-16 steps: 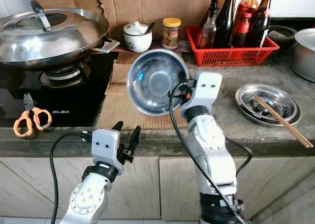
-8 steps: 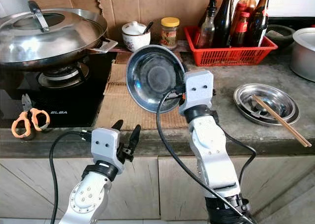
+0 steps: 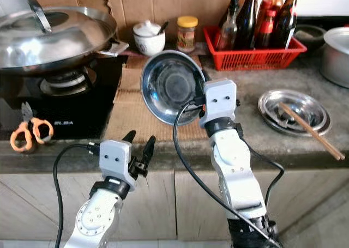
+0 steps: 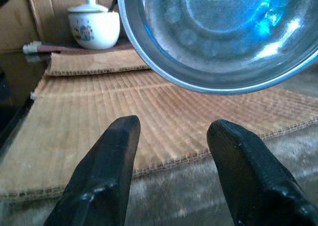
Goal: Kitchen organization
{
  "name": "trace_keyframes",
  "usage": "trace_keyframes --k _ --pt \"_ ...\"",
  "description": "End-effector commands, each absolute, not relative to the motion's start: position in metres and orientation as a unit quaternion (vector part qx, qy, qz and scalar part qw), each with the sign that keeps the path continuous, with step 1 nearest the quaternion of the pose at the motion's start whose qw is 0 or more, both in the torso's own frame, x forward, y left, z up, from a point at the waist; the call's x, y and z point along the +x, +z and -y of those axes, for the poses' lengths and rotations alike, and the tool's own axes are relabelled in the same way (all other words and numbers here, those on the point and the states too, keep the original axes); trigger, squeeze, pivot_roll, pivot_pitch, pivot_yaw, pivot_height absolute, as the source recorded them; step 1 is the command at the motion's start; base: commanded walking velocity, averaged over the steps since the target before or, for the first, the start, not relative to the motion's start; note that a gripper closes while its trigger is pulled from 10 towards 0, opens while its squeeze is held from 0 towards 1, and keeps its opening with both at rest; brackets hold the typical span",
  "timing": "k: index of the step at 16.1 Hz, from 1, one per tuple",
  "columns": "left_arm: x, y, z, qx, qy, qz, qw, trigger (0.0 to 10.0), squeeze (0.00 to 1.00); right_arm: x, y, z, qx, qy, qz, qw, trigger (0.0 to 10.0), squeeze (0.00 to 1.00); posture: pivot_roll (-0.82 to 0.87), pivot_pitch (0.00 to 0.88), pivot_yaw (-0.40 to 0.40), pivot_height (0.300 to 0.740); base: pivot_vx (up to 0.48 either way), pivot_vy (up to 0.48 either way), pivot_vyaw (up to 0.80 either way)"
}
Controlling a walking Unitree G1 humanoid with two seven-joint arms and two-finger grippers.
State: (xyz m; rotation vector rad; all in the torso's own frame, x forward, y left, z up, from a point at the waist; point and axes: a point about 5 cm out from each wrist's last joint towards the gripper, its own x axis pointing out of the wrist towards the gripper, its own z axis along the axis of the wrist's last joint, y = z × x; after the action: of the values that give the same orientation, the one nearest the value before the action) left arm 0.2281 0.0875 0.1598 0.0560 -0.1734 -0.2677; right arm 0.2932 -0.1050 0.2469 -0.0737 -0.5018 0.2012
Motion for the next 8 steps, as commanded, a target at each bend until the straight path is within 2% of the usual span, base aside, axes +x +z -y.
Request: trace_keyframes --k 1,6,7,8 --pt "0.227 0.1627 -0.088 0.026 -0.134 0.09 0.987 10.0 0.0 0.2928 0.2516 0.1015 -0.036 0.105 0.261 0.959 0.0 0.0 0.09 0.06 -0.028 0.74 -0.341 0.0 0.0" --pt "0.2267 0.1599 -0.0882 0.029 -0.136 0.086 0.987 10.0 0.0 0.2925 0.2509 0.1022 -0.033 0.105 0.259 0.959 0.0 0.0 0.08 0.051 -0.026 0.74 -0.348 0.0 0.0" --pt "0.2267 0.1594 -0.0878 0.029 -0.137 0.085 0.987 10.0 0.0 0.2925 0.2509 0.1023 -0.033 0.105 0.259 0.96 0.0 0.0 0.08 0.051 -0.025 0.74 0.247 0.0 0.0" --pt "0.2267 0.1593 -0.0878 0.03 -0.137 0.085 0.986 10.0 0.0 0.2925 0.2504 0.1026 -0.031 0.104 0.258 0.96 0.0 0.0 0.08 0.049 -0.024 0.74 -0.255 0.0 0.0"
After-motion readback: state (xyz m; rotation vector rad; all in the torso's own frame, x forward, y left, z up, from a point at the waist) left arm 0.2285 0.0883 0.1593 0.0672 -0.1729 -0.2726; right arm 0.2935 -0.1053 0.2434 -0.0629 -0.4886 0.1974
